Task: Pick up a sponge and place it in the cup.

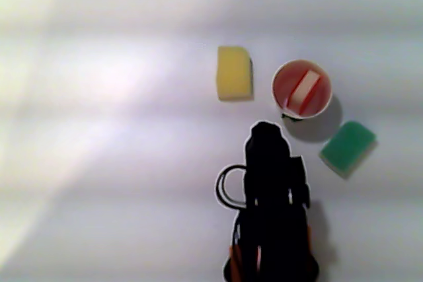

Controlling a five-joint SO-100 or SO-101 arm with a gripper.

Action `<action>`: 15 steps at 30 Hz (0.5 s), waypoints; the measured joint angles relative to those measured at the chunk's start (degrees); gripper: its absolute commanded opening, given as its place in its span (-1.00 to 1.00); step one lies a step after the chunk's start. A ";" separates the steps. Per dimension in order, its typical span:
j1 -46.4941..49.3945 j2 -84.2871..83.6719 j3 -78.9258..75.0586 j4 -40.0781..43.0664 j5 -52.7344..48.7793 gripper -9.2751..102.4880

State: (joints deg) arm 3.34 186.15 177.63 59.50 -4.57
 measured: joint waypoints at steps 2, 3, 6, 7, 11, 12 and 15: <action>1.05 0.44 0.00 2.37 -0.70 -0.84; 1.05 0.62 0.00 3.43 -1.23 -0.84; 4.22 0.62 0.00 6.24 -2.81 -0.84; 5.01 0.62 0.00 7.29 -3.60 -0.84; 8.44 0.62 0.00 11.34 -5.10 -0.84; 8.35 0.53 0.00 12.30 -5.10 -0.84; 9.58 0.44 -0.09 13.36 -5.10 -0.84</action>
State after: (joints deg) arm 12.92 186.59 177.54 72.86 -9.67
